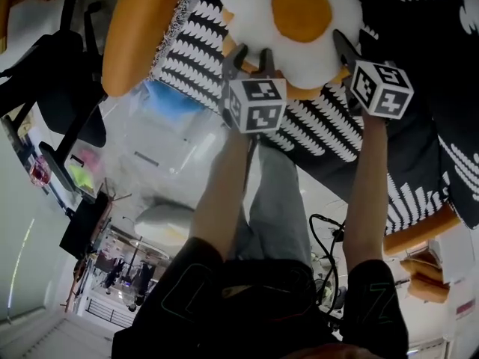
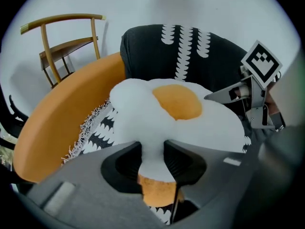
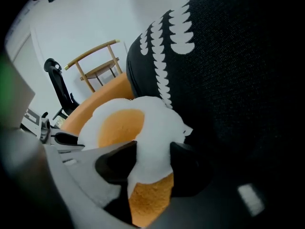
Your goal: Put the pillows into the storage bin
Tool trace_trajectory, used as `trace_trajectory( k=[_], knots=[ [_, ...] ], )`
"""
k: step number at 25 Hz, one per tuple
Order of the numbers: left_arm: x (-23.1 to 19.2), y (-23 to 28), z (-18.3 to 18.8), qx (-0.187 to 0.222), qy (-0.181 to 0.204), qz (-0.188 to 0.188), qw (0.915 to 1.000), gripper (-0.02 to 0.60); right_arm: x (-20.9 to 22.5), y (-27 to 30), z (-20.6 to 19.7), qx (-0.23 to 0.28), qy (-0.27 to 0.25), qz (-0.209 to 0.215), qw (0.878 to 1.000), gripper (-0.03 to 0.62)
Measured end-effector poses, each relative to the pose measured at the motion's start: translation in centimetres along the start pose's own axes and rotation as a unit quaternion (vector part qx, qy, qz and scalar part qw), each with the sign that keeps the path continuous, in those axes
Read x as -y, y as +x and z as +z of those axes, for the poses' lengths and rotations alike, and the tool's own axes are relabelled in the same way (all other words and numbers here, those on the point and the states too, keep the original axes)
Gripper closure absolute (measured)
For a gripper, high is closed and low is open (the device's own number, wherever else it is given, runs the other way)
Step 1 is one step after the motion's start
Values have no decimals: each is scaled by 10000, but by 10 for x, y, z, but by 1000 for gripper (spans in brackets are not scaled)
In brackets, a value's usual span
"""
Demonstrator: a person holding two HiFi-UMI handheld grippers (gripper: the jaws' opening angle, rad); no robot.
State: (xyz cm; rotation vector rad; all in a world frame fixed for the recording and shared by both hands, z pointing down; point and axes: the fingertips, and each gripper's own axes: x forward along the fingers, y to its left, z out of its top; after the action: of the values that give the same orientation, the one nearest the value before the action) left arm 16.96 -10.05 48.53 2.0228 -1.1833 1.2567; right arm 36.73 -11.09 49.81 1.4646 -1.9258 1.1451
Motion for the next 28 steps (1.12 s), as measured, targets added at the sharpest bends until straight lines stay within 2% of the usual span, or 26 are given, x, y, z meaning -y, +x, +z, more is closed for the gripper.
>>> trace_trajectory(
  k=[3, 5, 9, 15, 21, 28],
  knots=[
    [-2, -5, 2, 169, -75, -133, 9997, 476, -9, -3, 3, -81, -316, -55, 9995, 467],
    [-10, -11, 1, 348, -228, -172, 9990, 510, -21, -3, 9, -89, -591, -140, 9981, 505],
    [-27, -24, -12, 635, -549, -220, 9962, 541, -55, -11, 12, 137, -562, -21, 9983, 559],
    [-45, -77, -22, 769, -661, 65, 9948, 554, -106, -58, 7, 137, -833, 221, 9962, 572],
    [-87, -112, -64, 861, -1052, 329, 9902, 554, -174, -59, -2, 95, -1197, 484, 9916, 572],
    [-135, -154, -135, 798, -1551, 542, 9832, 555, -261, -51, -24, -86, -1701, 795, 9822, 572]
  ],
)
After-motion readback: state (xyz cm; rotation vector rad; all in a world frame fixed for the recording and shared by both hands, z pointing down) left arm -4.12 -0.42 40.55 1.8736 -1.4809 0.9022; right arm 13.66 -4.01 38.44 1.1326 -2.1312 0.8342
